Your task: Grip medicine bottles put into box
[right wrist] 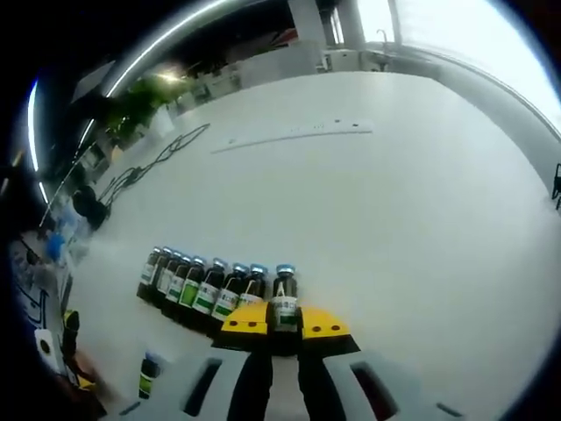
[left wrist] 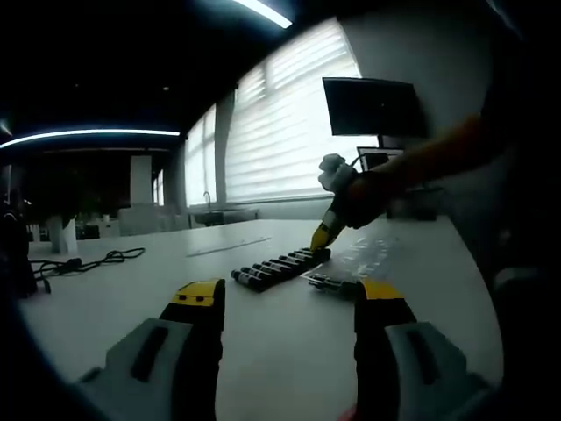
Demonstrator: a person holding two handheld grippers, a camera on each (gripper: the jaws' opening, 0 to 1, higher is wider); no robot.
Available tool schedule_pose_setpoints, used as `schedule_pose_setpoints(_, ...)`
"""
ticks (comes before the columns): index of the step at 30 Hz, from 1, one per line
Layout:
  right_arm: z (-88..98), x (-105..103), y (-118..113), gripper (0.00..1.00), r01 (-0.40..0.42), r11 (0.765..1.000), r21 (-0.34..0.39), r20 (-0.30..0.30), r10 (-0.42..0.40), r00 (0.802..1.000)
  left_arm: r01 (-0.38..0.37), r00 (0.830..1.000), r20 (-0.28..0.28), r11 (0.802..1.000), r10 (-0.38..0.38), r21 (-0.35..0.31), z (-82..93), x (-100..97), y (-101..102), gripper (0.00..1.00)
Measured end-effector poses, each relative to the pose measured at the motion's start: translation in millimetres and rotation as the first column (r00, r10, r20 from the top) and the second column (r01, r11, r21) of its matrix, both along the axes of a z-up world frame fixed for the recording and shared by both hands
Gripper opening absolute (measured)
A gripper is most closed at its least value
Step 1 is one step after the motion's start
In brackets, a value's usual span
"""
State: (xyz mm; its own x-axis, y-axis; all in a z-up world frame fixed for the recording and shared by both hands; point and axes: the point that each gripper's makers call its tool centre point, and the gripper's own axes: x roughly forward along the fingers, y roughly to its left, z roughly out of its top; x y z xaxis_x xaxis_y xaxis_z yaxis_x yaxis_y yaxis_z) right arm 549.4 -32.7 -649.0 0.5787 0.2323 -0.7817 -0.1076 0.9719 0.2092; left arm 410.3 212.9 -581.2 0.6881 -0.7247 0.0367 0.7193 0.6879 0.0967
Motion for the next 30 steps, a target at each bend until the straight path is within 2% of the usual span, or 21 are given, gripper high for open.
schedule_pose_setpoints(2, 1.1, -0.3, -2.2, 0.05, 0.009, 1.0, 0.005, 0.003, -0.009, 1.0, 0.0, 1.0, 0.0, 1.0, 0.0, 0.002, 0.0, -0.5, 0.1, 0.52)
schedule_pose_setpoints(4, 12.4, 5.0, -1.9, 0.0, 0.05, 0.997, 0.052, 0.05, -0.053, 0.997, 0.0, 1.0, 0.001, 1.0, 0.0, 0.002, 0.4, -0.8, 0.2, 0.52)
schedule_pose_setpoints(5, 14.3, -0.4, -6.1, 0.0, 0.091, 0.994, 0.056, 0.007, -0.092, 0.996, -0.001, 1.0, 0.002, 1.0, 0.001, 0.002, 0.6, -1.0, 0.5, 0.52)
schedule_pose_setpoints(6, 14.4, 3.6, -6.0, 0.0, 0.066, 0.997, 0.036, 0.042, -0.068, 0.997, -0.002, 1.0, 0.003, 1.0, 0.002, 0.003, 0.8, -1.1, 0.6, 0.52)
schedule_pose_setpoints(7, 11.9, 2.3, -12.5, 0.0, 0.016, 0.998, -0.054, 0.061, -0.012, 0.998, -0.003, 1.0, 0.004, 1.0, 0.003, 0.004, 0.9, -1.3, 0.7, 0.52)
schedule_pose_setpoints(8, 9.2, -0.7, -12.6, 0.0, 0.004, 0.997, -0.076, 0.047, -0.001, 0.999, -0.003, 1.0, 0.005, 1.0, 0.003, 0.004, 0.9, -1.4, 0.7, 0.52)
schedule_pose_setpoints(11, -0.6, -0.9, -8.7, 0.0, 0.026, 0.999, -0.032, 0.012, -0.025, 1.0, -0.005, 1.0, 0.005, 1.0, 0.005, 0.01, 0.3, -1.5, 0.6, 0.52)
schedule_pose_setpoints(13, 3.1, 6.3, -7.3, 0.0, 0.076, 0.997, 0.013, 0.033, -0.076, 0.997, -0.008, 1.0, 0.005, 1.0, 0.008, 0.015, -0.2, -1.2, 0.8, 0.52)
schedule_pose_setpoints(16, 7.8, 10.4, -0.5, 0.05, 0.078, 0.996, 0.041, 0.039, -0.08, 0.996, -0.007, 1.0, 0.006, 1.0, 0.007, 0.017, -0.4, -1.1, 0.5, 0.52)
schedule_pose_setpoints(21, 6.3, 5.9, 9.5, 0.06, 0.029, 1.0, -0.003, 0.026, -0.029, 0.999, -0.01, 1.0, 0.007, 1.0, 0.01, 0.017, -0.4, -0.7, 0.9, 0.52)
schedule_pose_setpoints(26, 0.5, 1.7, 9.8, 0.07, 0.007, 0.999, -0.034, 0.0, -0.007, 1.0, -0.007, 1.0, 0.007, 1.0, 0.007, 0.014, -0.8, -0.2, 0.3, 0.52)
schedule_pose_setpoints(30, -1.3, 3.4, 7.7, 0.07, 0.006, 0.999, -0.032, -0.004, -0.006, 1.0, -0.006, 1.0, 0.004, 1.0, 0.006, 0.009, -0.7, 0.4, 0.3, 0.52)
